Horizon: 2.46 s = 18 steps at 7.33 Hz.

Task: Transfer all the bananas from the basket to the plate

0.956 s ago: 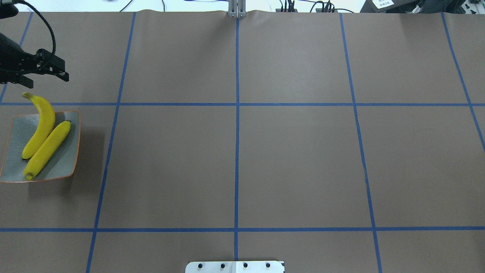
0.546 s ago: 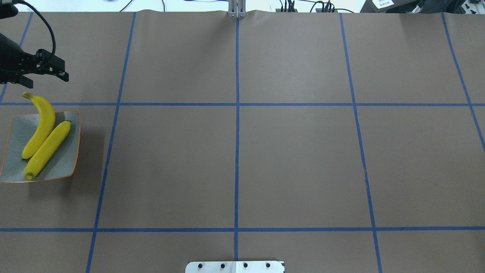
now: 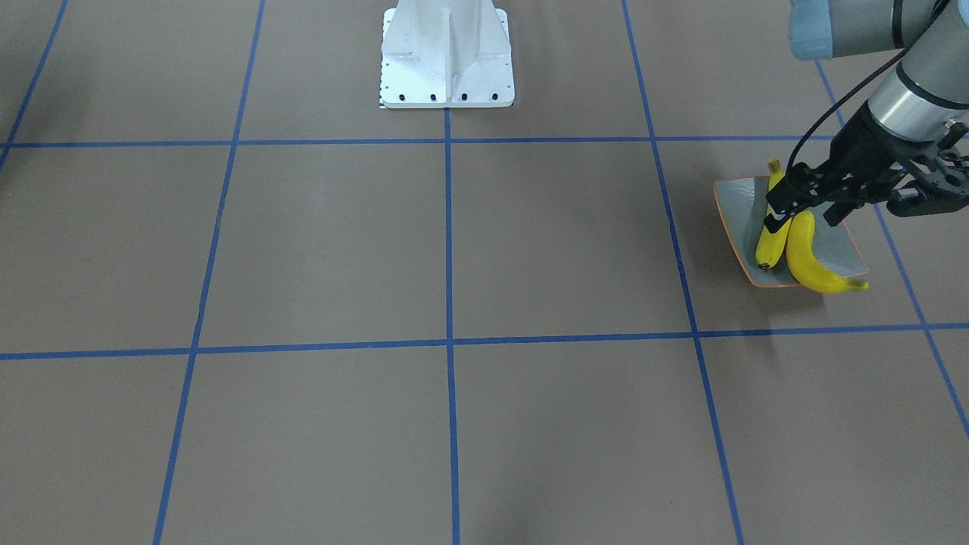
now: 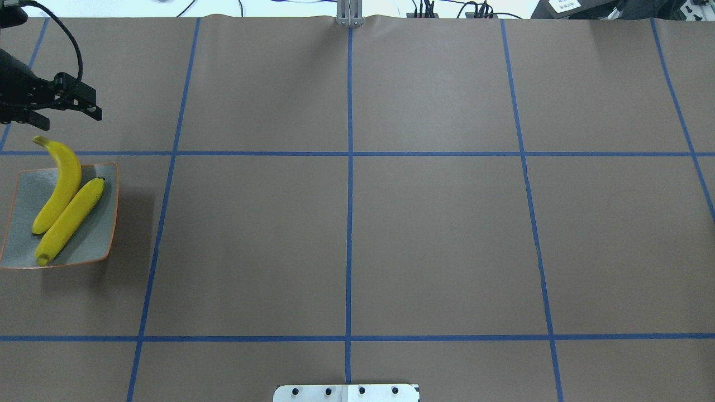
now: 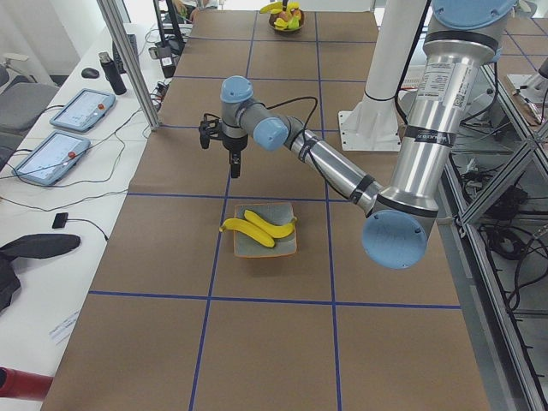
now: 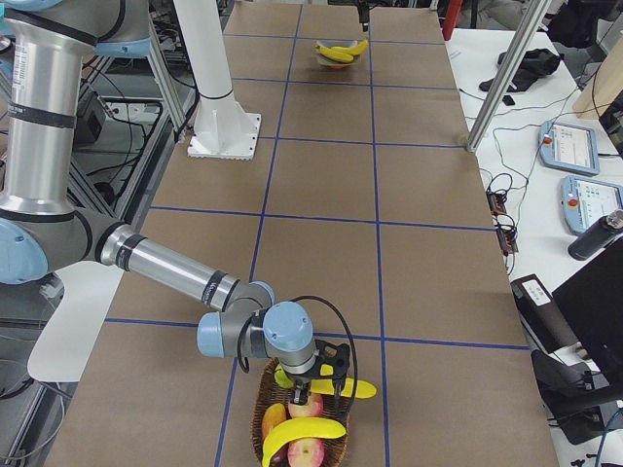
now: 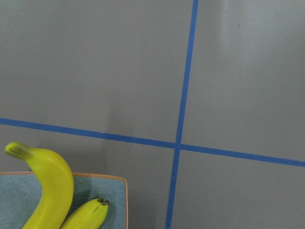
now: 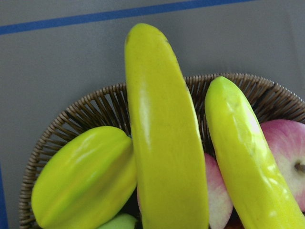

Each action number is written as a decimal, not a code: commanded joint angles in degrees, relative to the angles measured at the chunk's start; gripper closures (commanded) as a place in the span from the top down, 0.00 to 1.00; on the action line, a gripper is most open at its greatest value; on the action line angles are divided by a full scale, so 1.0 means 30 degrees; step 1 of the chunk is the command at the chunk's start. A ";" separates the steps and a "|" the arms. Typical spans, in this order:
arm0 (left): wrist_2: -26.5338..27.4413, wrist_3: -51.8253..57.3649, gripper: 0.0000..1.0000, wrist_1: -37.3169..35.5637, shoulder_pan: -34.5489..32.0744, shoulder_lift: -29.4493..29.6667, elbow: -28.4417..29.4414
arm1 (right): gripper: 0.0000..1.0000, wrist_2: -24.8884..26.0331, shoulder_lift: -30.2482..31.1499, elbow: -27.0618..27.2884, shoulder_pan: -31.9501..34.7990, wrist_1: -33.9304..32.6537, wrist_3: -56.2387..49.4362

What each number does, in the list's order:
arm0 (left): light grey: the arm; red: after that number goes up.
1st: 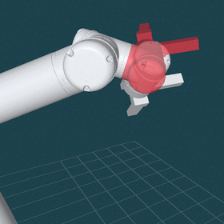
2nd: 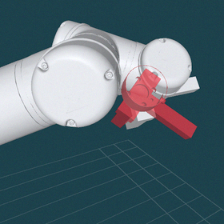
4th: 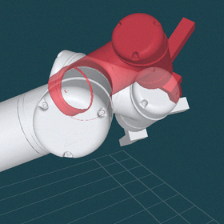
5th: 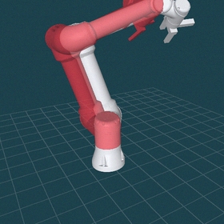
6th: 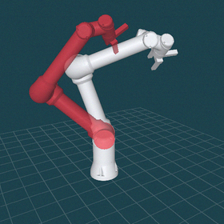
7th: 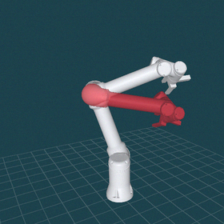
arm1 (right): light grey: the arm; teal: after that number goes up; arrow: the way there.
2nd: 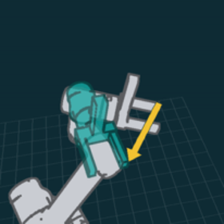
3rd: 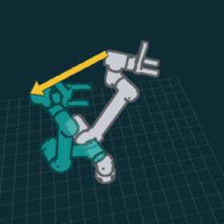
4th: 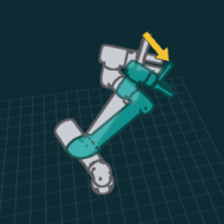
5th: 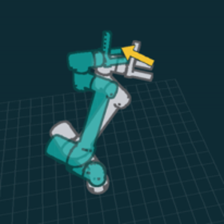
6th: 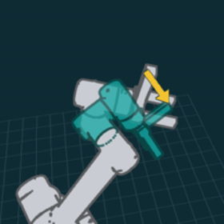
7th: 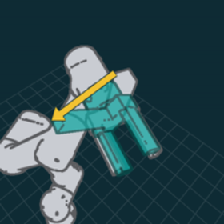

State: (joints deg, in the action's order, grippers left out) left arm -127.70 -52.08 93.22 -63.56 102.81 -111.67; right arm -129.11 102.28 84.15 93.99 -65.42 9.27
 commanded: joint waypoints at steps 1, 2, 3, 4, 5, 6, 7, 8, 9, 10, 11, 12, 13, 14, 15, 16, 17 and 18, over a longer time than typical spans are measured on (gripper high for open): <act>-0.0089 -0.0070 1.00 0.0040 0.0006 0.0151 0.0162 | 0.00 0.1134 -0.0948 0.3251 -0.0477 -0.3775 0.0016; -0.0118 -0.0099 1.00 0.0069 0.0006 0.0152 0.0163 | 0.00 0.1954 -0.1972 0.4457 -0.0711 -0.6119 0.0016; -0.0177 -0.0100 1.00 0.0098 0.0006 0.0181 0.0192 | 0.00 0.1992 -0.2969 0.5107 -0.1062 -0.7709 0.0161; -0.0177 -0.0100 1.00 0.0099 0.0006 0.0211 0.0250 | 0.00 0.2166 -0.3849 0.5548 -0.1732 -0.8798 0.0336; -0.0235 -0.0158 1.00 0.0099 0.0006 0.0269 0.0280 | 0.00 0.2777 -0.4960 0.5756 -0.2319 -0.9998 0.0338; -0.0236 -0.0158 1.00 0.0099 0.0006 0.0415 0.0367 | 0.00 0.3189 -0.5870 0.5874 -0.2876 -1.0938 0.0454; -0.0236 -0.0158 1.00 0.0128 0.0006 0.0445 0.0397 | 0.00 0.3222 -0.6604 0.6252 -0.3317 -1.1760 0.0919; -0.0265 -0.0187 1.00 0.0128 0.0006 0.0561 0.0397 | 0.00 0.3048 -0.7308 0.6807 -0.3930 -1.2493 0.1620; -0.0265 -0.0767 1.00 0.0128 0.0006 0.0853 0.0513 | 0.00 0.2380 -0.7924 0.7451 -0.4661 -1.2965 0.2961; -0.0265 -0.1498 1.00 0.0157 0.0036 0.1349 0.0659 | 0.00 0.1503 -0.8597 0.7921 -0.5713 -1.2940 0.4802; -0.0265 -0.2550 1.00 0.0157 0.0152 0.1818 0.0748 | 0.00 0.1349 -0.9271 0.8245 -0.7000 -1.2824 0.6734; -0.0294 -0.4330 1.00 0.0331 0.0588 0.2663 0.0749 | 0.00 0.0622 -1.0380 0.8335 -0.8057 -1.2794 0.8610; -0.0265 -0.6349 0.99 0.1116 0.1434 0.3136 0.0778 | 0.00 -0.0400 -1.1319 0.8568 -0.9169 -1.2736 1.0340; -0.0265 -0.8109 0.99 0.2342 0.2022 0.3547 0.1010 | 0.00 -0.0381 -1.2053 0.8889 -1.0399 -1.2648 1.1604; -0.0265 -1.0389 0.99 0.4211 0.2202 0.3899 0.1244 | 0.00 -0.0323 -1.2641 0.8980 -1.1890 -1.1748 1.3096; -0.0265 -1.2906 0.99 0.6782 0.2813 0.4685 0.2001 | 0.00 -0.0206 -1.2821 0.9010 -1.3036 -1.0318 1.4561; -0.0265 -1.4294 0.99 0.8751 0.3283 0.5418 0.2704 | 0.00 -0.0292 -1.2996 0.9387 -1.3657 -0.9636 1.5040; -0.0236 -1.4395 0.99 0.9466 0.3636 0.6412 0.3263 | 0.00 -0.0409 -1.3375 1.0116 -1.4359 -0.9630 1.5045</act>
State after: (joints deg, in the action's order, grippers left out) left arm -128.47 -92.32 116.79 -54.20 118.72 -104.16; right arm -130.02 63.38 112.41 53.83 -95.67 53.08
